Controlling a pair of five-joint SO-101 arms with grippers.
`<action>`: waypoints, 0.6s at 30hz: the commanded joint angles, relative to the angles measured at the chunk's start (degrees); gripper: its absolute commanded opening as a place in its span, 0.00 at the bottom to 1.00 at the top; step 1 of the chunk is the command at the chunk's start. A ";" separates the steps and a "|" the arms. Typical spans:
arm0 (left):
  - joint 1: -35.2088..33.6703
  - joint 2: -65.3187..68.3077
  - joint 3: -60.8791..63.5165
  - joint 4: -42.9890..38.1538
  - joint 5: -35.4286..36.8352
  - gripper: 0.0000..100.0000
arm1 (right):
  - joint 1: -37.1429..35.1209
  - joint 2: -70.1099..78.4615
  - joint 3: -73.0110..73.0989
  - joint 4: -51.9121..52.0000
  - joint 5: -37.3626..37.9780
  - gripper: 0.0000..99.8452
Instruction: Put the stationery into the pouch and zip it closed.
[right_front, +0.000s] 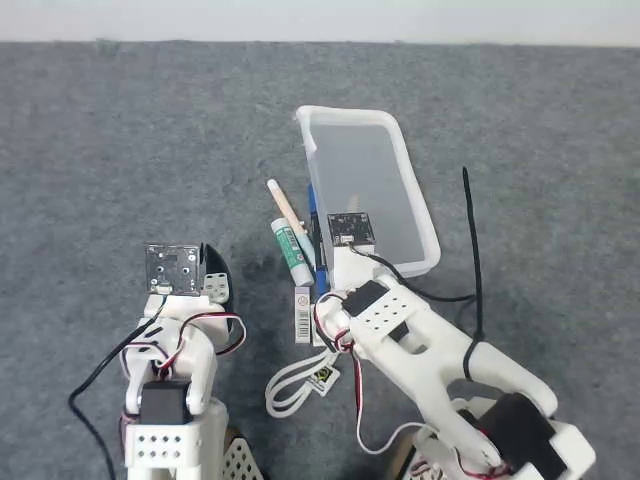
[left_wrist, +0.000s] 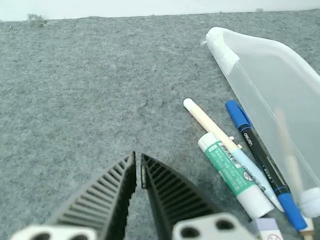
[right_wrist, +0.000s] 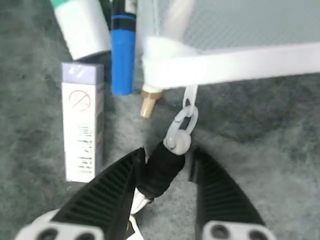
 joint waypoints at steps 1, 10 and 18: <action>-0.18 -0.79 -0.57 -1.41 -0.26 0.01 | -0.75 0.04 -0.35 0.66 0.00 0.06; -0.18 -0.62 -0.57 -1.41 -0.26 0.01 | -0.48 -1.89 -0.44 2.24 7.56 0.01; -0.18 -0.79 -0.57 -0.26 -0.35 0.01 | -0.48 -13.85 -0.97 8.48 21.45 0.01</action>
